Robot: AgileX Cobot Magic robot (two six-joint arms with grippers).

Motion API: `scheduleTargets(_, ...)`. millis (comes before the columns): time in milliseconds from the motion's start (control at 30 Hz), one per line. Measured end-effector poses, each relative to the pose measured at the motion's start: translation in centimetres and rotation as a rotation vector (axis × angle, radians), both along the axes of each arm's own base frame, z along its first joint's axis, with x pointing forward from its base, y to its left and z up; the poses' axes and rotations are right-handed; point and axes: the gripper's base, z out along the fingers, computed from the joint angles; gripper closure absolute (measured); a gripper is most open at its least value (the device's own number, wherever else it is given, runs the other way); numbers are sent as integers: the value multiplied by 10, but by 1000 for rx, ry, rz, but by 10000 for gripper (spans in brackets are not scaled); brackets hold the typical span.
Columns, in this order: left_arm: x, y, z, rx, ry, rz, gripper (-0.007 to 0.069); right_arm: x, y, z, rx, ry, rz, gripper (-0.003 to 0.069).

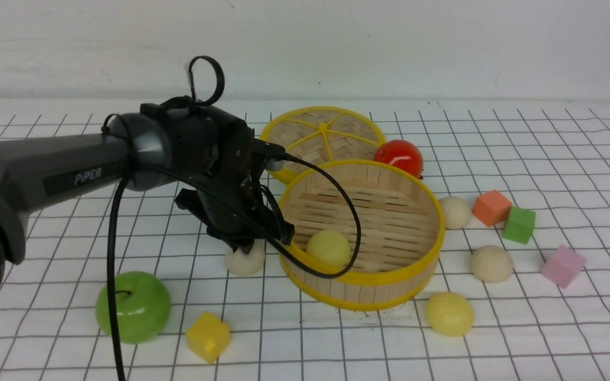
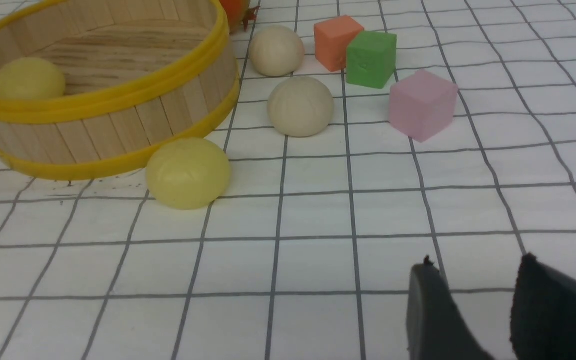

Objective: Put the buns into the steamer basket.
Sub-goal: Use the left arm to grab a steamed stuffed bun, then use the left arm to put the steamed stuffed bun into the steamer

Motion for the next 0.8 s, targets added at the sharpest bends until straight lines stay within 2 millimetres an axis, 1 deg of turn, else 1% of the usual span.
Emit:
scheduleTargets(67, -3, 1, 6, 0, 6, 5, 638, 0, 0, 0, 0, 0, 0, 418)
scheduleTargets(133, -8, 3, 20, -15, 2, 12, 638, 0, 0, 0, 0, 0, 0, 418)
scheduleTargets(233, -19, 5, 58, -93, -51, 20, 638, 0, 0, 0, 0, 0, 0, 418)
scheduleTargets(267, -19, 4, 58, -97, -50, 20, 638, 0, 0, 0, 0, 0, 0, 418)
scheduleTargets(300, -25, 4, 79, -156, -94, 9, 638, 0, 0, 0, 0, 0, 0, 418)
scheduleTargets(333, -27, 2, 89, -199, -119, -3, 638, 0, 0, 0, 0, 0, 0, 418)
scheduleTargets(367, -29, -1, 97, -255, -141, -26, 638, 0, 0, 0, 0, 0, 0, 418)
scheduleTargets(400, -28, -5, 100, -292, -156, -46, 638, 0, 0, 0, 0, 0, 0, 418)
scheduleTargets(500, -22, -14, 91, -354, -169, -87, 638, 0, 0, 0, 0, 0, 0, 418)
scheduleTargets(567, -14, -22, 75, -374, -177, -111, 638, 0, 0, 0, 0, 0, 0, 418)
scheduleTargets(600, -7, -25, 62, -373, -185, -118, 632, 0, 0, 0, 0, 0, 0, 418)
scheduleTargets(633, -3, -27, 55, -370, -187, -123, 626, 0, 0, 0, 0, 0, 0, 418)
scheduleTargets(667, -3, -27, 53, -368, -187, -124, 624, 0, 0, 0, 0, 0, 0, 418)
scheduleTargets(700, 3, -29, 40, -353, -194, -137, 603, 0, 0, 0, 0, 0, 0, 418)
scheduleTargets(733, 5, -30, 32, -345, -192, -139, 589, 0, 0, 0, 0, 0, 0, 418)
scheduleTargets(800, 10, -32, 21, -335, -199, -139, 540, 0, 0, 0, 0, 0, 0, 418)
